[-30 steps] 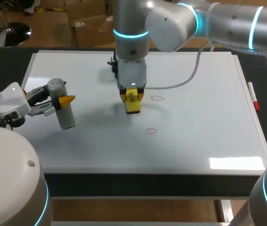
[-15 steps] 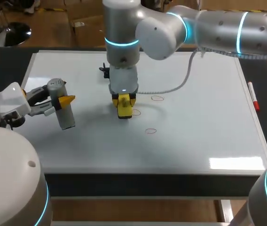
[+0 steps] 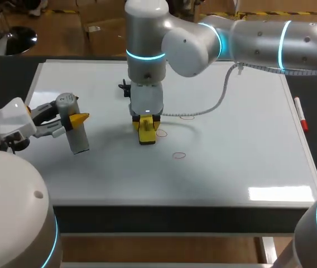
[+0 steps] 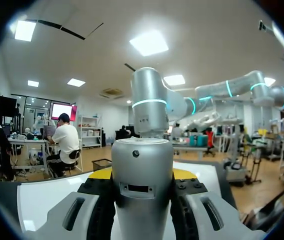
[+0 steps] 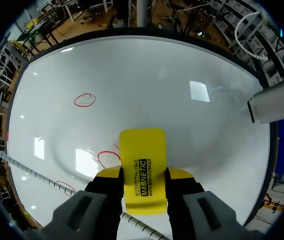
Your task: Pick up the inspection probe, press it on each red-marked spot on the whiteboard one by one, put down the probe, pick up the eraser, and wipe off all the red marks.
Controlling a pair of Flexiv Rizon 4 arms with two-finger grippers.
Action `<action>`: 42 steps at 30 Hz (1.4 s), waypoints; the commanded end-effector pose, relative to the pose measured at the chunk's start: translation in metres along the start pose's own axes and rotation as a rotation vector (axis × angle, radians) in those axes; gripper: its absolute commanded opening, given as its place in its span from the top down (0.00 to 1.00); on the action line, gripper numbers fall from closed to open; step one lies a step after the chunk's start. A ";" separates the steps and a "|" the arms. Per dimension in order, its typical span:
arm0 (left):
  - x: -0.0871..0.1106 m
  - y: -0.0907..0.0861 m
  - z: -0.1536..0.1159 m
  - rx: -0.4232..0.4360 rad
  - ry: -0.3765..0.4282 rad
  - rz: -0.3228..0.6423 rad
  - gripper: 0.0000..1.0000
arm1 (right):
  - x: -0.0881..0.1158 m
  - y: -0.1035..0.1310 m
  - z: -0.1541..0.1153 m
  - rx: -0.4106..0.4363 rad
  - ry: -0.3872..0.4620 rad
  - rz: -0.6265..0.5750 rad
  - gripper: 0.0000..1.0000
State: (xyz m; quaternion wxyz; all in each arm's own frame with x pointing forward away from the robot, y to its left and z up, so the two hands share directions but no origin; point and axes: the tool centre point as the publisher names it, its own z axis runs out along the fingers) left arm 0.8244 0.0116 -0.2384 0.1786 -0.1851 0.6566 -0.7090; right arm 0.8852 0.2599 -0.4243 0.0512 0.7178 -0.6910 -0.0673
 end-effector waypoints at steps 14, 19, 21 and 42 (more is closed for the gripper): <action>0.001 -0.001 0.000 0.000 -0.002 0.001 1.00 | 0.028 0.006 0.001 -0.008 0.008 0.045 1.00; 0.001 -0.001 0.000 0.000 -0.002 0.001 1.00 | 0.039 0.011 0.001 -0.011 0.013 0.059 1.00; 0.001 -0.001 0.000 0.000 -0.002 0.001 1.00 | 0.045 0.012 0.002 -0.013 0.014 0.062 1.00; 0.001 -0.001 0.000 0.000 -0.002 0.001 1.00 | 0.077 0.021 -0.011 -0.019 0.033 0.105 1.00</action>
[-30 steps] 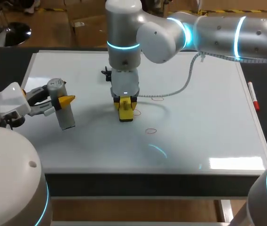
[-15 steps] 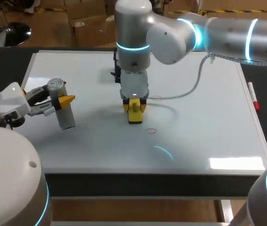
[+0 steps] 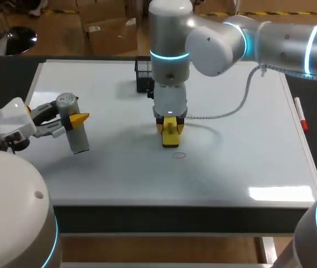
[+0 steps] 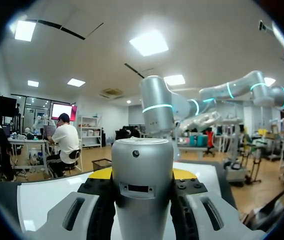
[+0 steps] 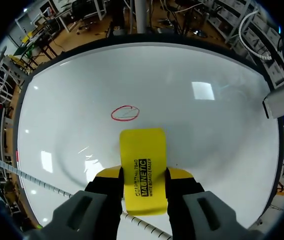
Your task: Pick up the inspection probe, press it on each red-marked spot on the whiteboard one by one, put down the probe, pick up the eraser, and wipe off all the red marks.
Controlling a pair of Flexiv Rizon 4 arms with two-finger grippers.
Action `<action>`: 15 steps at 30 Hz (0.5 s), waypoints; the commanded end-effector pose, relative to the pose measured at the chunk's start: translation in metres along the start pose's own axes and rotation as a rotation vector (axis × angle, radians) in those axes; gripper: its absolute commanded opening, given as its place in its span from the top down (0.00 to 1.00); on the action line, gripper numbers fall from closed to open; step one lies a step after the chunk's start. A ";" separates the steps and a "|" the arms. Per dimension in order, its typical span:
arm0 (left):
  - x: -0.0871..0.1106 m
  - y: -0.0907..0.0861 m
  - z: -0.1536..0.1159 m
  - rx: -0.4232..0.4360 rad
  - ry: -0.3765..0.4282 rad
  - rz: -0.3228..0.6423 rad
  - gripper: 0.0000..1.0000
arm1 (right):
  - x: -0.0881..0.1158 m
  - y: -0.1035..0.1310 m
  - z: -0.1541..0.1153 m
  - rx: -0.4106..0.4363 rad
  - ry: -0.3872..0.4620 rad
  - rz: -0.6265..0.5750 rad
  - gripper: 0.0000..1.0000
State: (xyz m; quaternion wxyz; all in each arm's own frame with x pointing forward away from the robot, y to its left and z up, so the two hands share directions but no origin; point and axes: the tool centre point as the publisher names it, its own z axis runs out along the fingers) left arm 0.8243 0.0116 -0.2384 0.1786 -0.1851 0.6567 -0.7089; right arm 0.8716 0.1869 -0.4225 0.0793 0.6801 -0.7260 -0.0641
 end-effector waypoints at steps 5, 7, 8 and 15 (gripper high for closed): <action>0.001 -0.001 0.000 0.000 -0.002 0.001 1.00 | 0.008 0.006 -0.029 0.036 0.003 -0.013 1.00; 0.001 -0.001 0.000 0.000 -0.002 0.001 1.00 | 0.011 0.005 -0.037 0.043 0.013 -0.019 1.00; 0.001 -0.001 0.000 0.000 -0.002 0.001 1.00 | 0.012 0.004 -0.040 0.043 0.014 -0.020 1.00; 0.001 -0.001 0.000 0.000 -0.002 0.001 1.00 | 0.013 0.001 -0.053 0.057 0.030 -0.024 1.00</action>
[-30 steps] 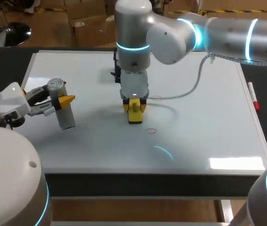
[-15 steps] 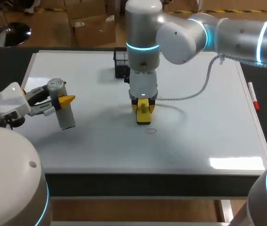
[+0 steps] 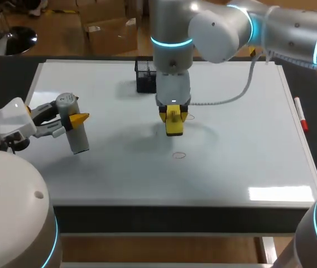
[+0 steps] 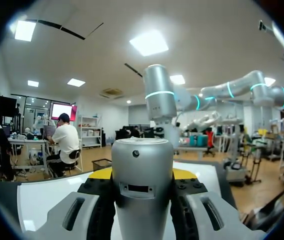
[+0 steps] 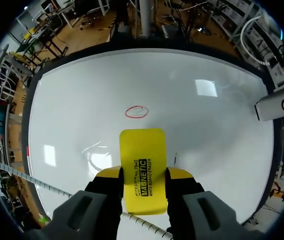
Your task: Pick up the inspection probe, press it on each red-marked spot on the whiteboard one by one, put down the probe, pick up the eraser, and wipe off all the red marks.
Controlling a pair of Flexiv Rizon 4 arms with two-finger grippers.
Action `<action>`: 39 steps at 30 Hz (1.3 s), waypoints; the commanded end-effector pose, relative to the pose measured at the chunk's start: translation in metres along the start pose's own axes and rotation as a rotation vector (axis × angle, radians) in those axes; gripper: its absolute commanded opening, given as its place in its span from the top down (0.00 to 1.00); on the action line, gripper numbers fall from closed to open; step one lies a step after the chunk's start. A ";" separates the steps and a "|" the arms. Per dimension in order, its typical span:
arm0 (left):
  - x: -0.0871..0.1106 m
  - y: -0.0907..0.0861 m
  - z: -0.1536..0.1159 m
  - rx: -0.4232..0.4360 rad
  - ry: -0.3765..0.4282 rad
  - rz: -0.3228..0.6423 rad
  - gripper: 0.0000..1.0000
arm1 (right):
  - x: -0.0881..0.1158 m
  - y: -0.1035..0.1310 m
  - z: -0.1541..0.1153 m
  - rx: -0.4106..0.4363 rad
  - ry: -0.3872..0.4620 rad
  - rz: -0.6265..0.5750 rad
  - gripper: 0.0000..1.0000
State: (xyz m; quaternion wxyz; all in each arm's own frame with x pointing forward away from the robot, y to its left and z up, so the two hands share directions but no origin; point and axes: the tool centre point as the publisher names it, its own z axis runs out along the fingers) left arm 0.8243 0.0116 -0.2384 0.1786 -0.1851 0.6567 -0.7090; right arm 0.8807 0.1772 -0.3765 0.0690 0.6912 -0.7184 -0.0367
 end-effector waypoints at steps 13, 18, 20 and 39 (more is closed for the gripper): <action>0.001 -0.001 0.000 0.000 -0.002 0.001 1.00 | 0.002 0.001 -0.007 0.002 0.005 -0.001 1.00; 0.001 -0.001 0.000 0.000 -0.002 0.001 1.00 | 0.002 0.001 -0.007 0.002 0.005 -0.001 1.00; 0.001 -0.001 0.000 0.000 -0.002 0.001 1.00 | 0.016 -0.005 -0.010 0.003 0.016 0.024 1.00; 0.001 -0.001 0.000 0.000 -0.002 0.001 1.00 | 0.181 -0.023 -0.032 0.031 -0.072 0.426 1.00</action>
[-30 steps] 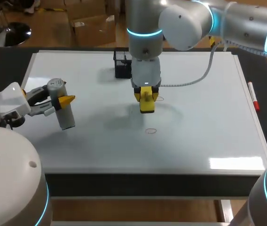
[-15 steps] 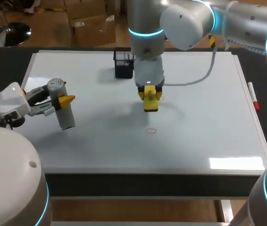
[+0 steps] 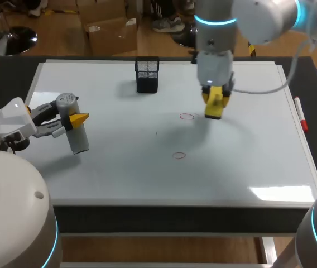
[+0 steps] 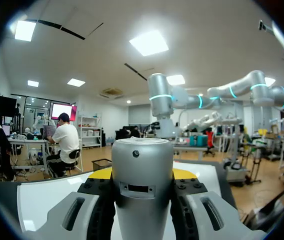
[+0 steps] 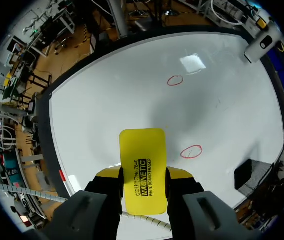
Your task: Pick up the inspection probe, press it on each red-marked spot on the whiteboard one by one, put down the probe, pick up the eraser, and wipe off all the red marks.
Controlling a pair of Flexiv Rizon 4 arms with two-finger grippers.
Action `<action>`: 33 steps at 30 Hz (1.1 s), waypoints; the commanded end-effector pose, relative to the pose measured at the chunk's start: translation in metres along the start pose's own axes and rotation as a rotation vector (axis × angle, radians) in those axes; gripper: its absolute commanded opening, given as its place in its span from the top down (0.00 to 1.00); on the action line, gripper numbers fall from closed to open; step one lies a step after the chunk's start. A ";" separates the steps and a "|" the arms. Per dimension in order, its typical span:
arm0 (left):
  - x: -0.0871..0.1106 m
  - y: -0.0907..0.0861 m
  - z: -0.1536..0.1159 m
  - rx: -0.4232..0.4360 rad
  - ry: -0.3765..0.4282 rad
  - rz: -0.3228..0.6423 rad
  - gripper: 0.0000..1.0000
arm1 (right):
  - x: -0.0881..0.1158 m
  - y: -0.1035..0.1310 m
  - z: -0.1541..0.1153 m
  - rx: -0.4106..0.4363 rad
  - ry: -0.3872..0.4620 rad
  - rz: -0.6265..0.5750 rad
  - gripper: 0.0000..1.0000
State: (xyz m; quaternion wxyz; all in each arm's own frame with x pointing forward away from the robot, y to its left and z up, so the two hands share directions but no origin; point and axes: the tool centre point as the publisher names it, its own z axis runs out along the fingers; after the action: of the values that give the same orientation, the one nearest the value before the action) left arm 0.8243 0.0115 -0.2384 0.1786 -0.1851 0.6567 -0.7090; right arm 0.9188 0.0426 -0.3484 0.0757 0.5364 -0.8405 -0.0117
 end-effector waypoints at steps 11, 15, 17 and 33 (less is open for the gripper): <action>0.001 -0.001 0.000 0.000 -0.002 0.001 1.00 | 0.114 -0.027 -0.007 0.003 -0.108 0.195 1.00; 0.001 -0.001 0.000 0.000 -0.002 0.001 1.00 | 0.130 -0.033 -0.003 -0.011 -0.118 0.235 1.00; 0.001 -0.001 0.000 0.000 -0.002 0.001 1.00 | 0.137 -0.034 -0.001 -0.014 -0.119 0.247 1.00; 0.001 -0.001 0.000 0.000 -0.002 0.001 1.00 | 0.145 -0.035 0.002 -0.033 -0.115 0.266 1.00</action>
State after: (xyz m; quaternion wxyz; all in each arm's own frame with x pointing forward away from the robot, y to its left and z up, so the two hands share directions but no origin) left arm 0.8243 0.0115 -0.2384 0.1787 -0.1851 0.6567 -0.7090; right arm 0.8910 -0.1016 -0.3378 0.0381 0.4164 -0.9071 -0.0477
